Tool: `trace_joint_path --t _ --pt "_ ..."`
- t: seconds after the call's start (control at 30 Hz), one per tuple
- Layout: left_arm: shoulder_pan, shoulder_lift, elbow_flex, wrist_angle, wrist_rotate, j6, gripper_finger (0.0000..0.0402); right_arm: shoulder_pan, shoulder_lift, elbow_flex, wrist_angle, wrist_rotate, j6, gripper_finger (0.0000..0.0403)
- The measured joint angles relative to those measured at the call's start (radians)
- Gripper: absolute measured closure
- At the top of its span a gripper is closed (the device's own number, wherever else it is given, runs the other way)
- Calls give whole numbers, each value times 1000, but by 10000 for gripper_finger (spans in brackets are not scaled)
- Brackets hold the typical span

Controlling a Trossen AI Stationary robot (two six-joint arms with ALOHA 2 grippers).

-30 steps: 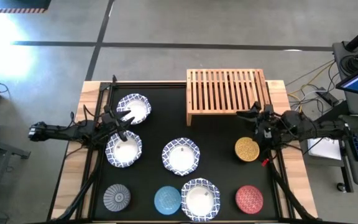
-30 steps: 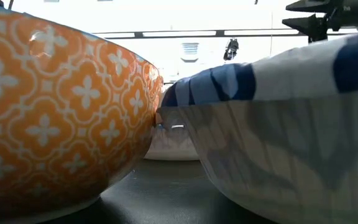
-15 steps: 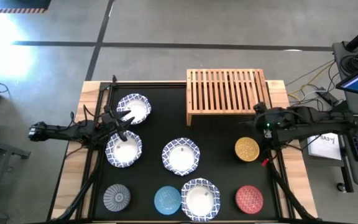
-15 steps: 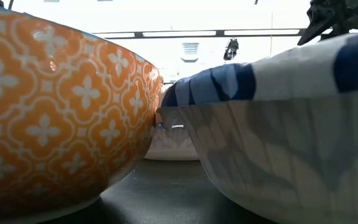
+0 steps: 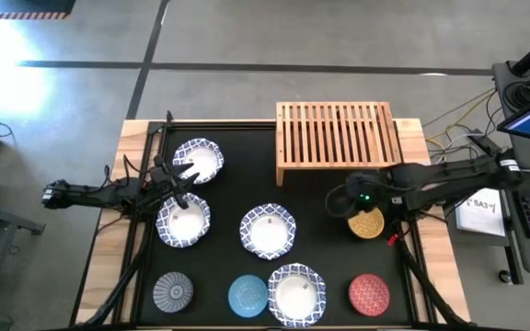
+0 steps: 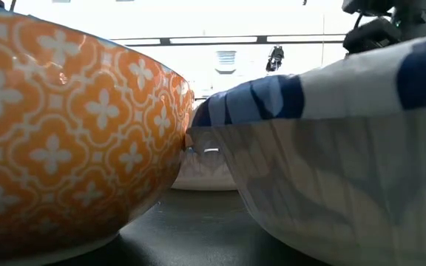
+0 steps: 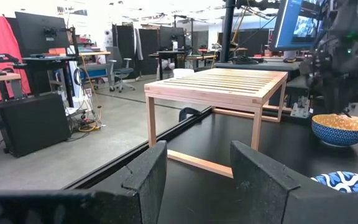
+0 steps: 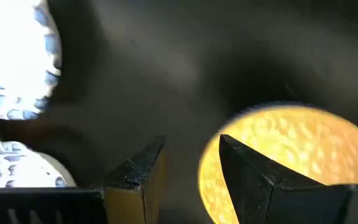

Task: Place and stack bowls onto a shelf
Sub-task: Put the yellow bowl on the shelf

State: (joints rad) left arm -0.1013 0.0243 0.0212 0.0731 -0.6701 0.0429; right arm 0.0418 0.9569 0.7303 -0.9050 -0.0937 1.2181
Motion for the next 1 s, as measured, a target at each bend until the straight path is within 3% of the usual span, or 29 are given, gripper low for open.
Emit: trace_joint_path --t 0.6,1.0 --pt "0 1 0 -6 0 0 242 164 140 -2 -13 -45 225 262" --pt "0 1 0 -7 0 0 242 209 320 -2 32 -38 150 262"
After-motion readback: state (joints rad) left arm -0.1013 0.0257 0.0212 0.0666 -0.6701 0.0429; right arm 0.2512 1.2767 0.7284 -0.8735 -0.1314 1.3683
